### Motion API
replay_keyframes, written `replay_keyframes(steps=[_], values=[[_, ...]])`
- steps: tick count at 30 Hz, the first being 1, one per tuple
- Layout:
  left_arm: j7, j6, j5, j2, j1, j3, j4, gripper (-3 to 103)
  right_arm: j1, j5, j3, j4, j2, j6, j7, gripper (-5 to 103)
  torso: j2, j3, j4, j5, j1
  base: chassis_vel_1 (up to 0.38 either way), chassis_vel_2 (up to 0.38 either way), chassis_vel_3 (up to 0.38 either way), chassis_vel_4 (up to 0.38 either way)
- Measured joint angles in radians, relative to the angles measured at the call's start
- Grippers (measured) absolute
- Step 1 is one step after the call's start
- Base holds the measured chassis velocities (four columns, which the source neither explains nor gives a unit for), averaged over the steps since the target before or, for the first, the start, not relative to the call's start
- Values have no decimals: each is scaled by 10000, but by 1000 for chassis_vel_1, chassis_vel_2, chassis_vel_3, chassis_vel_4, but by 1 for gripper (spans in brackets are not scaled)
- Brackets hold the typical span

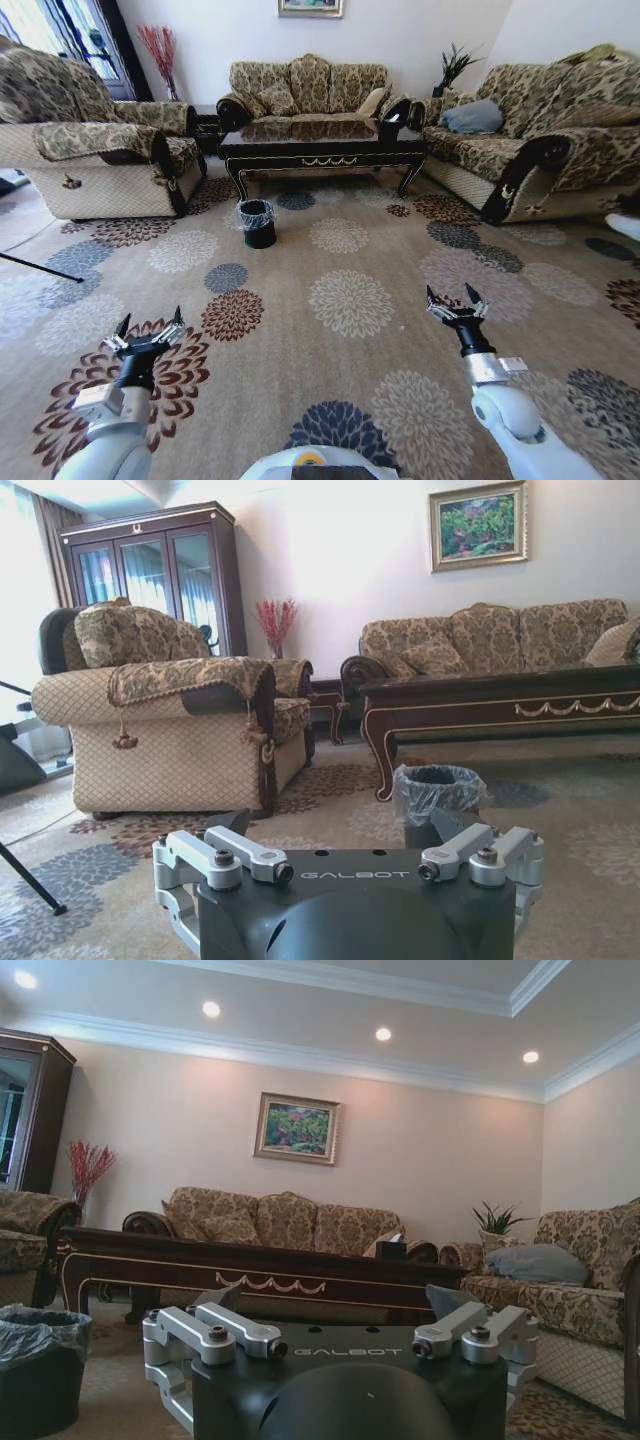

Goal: Move to the front of the table and pick up the trash from the floor, then place it into the trash bin.

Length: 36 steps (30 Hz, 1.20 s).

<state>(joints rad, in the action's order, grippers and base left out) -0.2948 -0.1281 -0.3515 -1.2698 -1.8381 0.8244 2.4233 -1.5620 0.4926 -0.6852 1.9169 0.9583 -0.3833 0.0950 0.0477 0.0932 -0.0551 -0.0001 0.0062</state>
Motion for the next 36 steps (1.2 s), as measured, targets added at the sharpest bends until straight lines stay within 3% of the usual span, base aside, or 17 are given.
replay_keyframes(steps=[12,17,36], values=[[8,31,89,-46,148,-145,-173,100,92,28,41,-111,6,-117,-226,100,0,0,-1,6,-2,-119,-117,130,115],[13,32,95,-41,233,-207,-244,100,84,56,31,-110,-3,-129,-411,100,0,0,-1,-6,-1,-10,-2,1,5],[38,81,182,-125,308,-326,-301,100,217,183,95,-246,28,-334,-489,100,1,0,0,1,-3,44,-38,-42,36]])
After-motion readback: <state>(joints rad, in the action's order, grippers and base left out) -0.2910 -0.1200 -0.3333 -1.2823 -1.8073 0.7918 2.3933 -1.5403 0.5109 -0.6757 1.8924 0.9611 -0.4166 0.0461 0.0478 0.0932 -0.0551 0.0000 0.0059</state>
